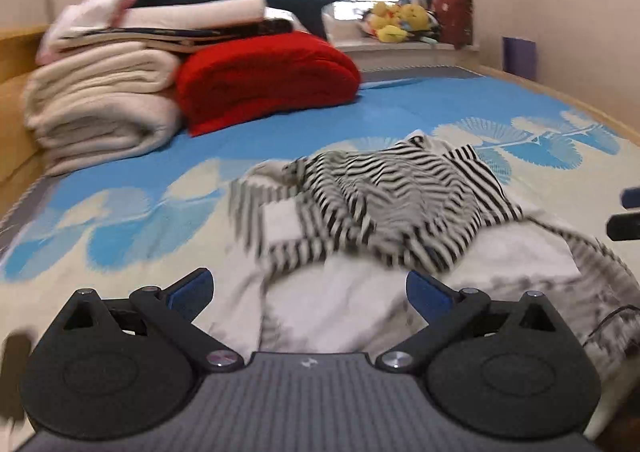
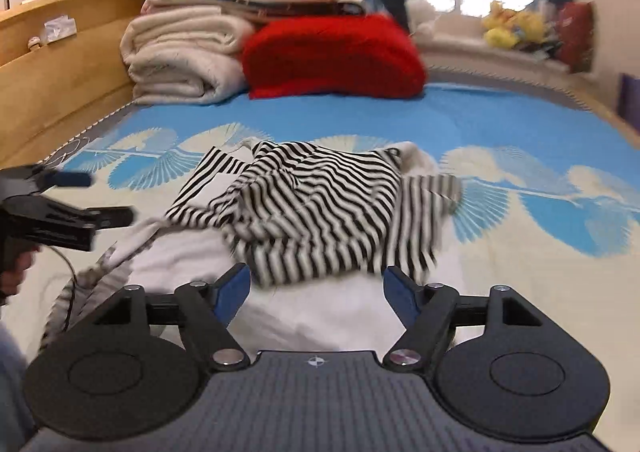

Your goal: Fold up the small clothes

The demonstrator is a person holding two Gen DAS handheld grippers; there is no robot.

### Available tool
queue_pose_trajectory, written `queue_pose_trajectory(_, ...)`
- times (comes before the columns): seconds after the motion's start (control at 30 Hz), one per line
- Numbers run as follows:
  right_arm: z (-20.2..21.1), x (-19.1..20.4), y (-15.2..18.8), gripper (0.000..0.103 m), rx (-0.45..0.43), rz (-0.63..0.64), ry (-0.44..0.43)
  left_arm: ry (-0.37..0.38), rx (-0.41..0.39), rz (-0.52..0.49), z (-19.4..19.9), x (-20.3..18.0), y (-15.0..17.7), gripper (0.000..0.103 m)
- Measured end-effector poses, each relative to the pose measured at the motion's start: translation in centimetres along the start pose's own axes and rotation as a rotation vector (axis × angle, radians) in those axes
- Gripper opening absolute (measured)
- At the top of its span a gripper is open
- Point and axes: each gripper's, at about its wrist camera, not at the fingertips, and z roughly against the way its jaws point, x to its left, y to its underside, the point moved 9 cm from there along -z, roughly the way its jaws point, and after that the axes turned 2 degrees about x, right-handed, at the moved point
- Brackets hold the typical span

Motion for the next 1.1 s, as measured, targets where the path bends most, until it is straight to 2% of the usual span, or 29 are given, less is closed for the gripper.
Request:
queue_pose_trajectory(0.07,3.4,1.4,2.8,0.075,-0.004,-0.039,0.038,-0.03,-0.003,0.032,3.9,-0.1,2.3,0.103)
queue_pose_trajectory(0.13,5.8,2.7,5.4,0.075,0.011,-0.083,0.028,-0.046,0.003,0.093,7.7,-0.4,4.4,0.103)
queue_pose_trajectory(0.2,7.3,3.7,7.3,0.075,0.034,-0.072,0.041,-0.048,0.004,0.123,10.4,-0.4,5.9,0.103)
queue_pose_trajectory(0.3,10.8,5.3,8.6,0.075,0.001,-0.015,0.068,-0.087,-0.031,0.071,13.8,-0.8,6.4,0.103)
queue_pose_trajectory(0.4,13.9,6.4,8.7,0.075,-0.043,0.005,0.072,-0.121,-0.081,0.08,16.8,-0.9,6.4,0.103)
queue_pose_trajectory(0.53,17.7,7.4,8.6,0.076,-0.11,0.033,0.075,-0.087,-0.095,0.097,19.1,-1.8,6.6,0.103)
queue_pose_trajectory(0.63,19.2,8.0,8.6,0.076,-0.121,0.029,0.066,-0.11,-0.117,0.07,20.2,-2.0,6.3,0.103)
queue_pose_trajectory(0.77,20.8,8.7,8.6,0.076,-0.159,0.025,0.065,-0.106,-0.137,0.082,21.1,-1.9,5.8,0.103)
queue_pose_trajectory(0.9,20.9,8.6,9.4,0.076,-0.152,0.077,0.103,-0.102,-0.125,0.096,20.9,-1.7,5.9,0.103)
queue_pose_trajectory(1.1,19.9,7.6,9.8,0.076,-0.111,0.02,0.098,-0.121,-0.111,0.078,20.1,-1.6,6.2,0.103)
